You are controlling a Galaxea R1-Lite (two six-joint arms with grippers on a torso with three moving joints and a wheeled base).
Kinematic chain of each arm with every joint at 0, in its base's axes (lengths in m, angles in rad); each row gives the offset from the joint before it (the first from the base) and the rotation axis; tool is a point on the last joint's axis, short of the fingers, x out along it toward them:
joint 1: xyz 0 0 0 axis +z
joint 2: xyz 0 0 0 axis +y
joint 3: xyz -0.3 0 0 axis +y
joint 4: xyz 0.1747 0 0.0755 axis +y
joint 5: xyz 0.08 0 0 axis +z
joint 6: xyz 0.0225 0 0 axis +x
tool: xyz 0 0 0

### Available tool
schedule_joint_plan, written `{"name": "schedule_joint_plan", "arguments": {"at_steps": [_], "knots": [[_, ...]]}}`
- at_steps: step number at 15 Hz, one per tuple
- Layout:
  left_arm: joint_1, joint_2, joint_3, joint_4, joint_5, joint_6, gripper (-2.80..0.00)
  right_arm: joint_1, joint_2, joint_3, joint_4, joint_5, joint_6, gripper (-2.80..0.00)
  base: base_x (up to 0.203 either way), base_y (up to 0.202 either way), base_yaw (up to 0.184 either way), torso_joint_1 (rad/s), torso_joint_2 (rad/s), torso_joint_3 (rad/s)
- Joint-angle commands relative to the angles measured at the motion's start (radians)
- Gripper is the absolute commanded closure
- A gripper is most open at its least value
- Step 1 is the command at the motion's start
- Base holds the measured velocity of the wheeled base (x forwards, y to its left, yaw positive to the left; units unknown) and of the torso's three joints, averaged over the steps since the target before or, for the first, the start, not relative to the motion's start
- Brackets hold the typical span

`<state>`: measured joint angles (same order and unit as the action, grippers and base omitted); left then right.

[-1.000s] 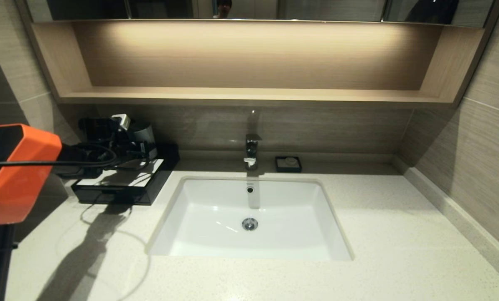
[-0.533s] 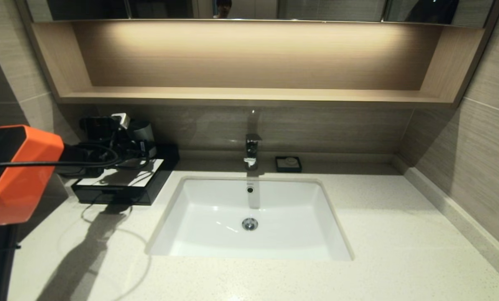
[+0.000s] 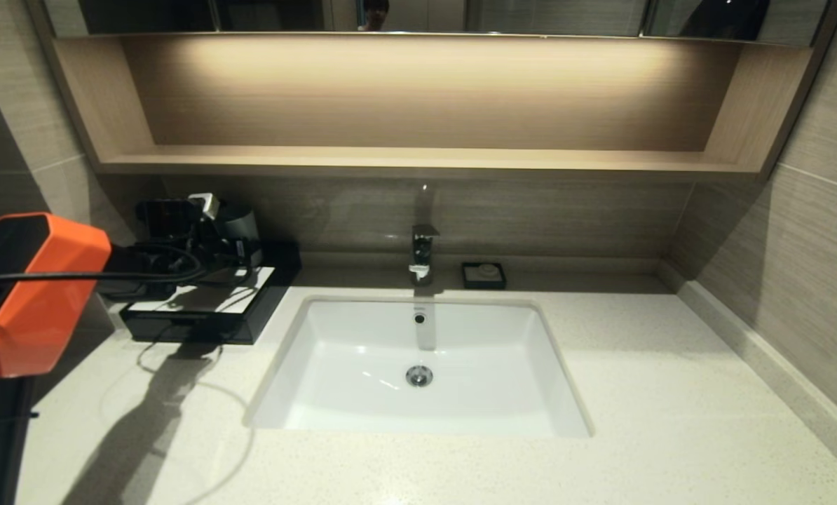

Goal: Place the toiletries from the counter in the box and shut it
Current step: Place the cup on the storage box

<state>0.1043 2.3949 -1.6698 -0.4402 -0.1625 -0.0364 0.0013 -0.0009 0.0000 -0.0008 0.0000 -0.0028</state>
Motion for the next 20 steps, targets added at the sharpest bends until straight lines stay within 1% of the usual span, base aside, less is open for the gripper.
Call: {"name": "schedule_joint_plan", "arguments": {"at_steps": [1, 16, 17, 18, 20], "knots": [[0.0, 0.006, -0.003, -0.003, 0.0, 0.0, 0.0, 0.0, 0.001, 0.002, -0.001, 0.0, 0.0, 0.0, 0.0, 0.0, 0.0, 0.0, 0.0, 0.0], [0.0, 0.026, -0.041, 0.005, 0.003, -0.002, 0.0, 0.0, 0.001, 0.002, -0.001, 0.0, 0.0, 0.0, 0.0, 0.0, 0.0, 0.0, 0.0, 0.0], [0.0, 0.024, -0.041, 0.005, 0.003, -0.002, -1.86, 0.0, 0.001, 0.002, -0.001, 0.0, 0.0, 0.0, 0.0, 0.0, 0.0, 0.0, 0.0, 0.0], [0.0, 0.024, -0.042, 0.005, 0.003, -0.002, -2.8, 0.0, 0.001, 0.002, 0.001, 0.0, 0.0, 0.0, 0.0, 0.0, 0.0, 0.0, 0.0, 0.0], [0.0, 0.021, -0.042, 0.005, 0.003, -0.002, -2.8, 0.0, 0.001, 0.002, 0.0, 0.0, 0.0, 0.0, 0.0, 0.0, 0.0, 0.0, 0.0, 0.0]]}}
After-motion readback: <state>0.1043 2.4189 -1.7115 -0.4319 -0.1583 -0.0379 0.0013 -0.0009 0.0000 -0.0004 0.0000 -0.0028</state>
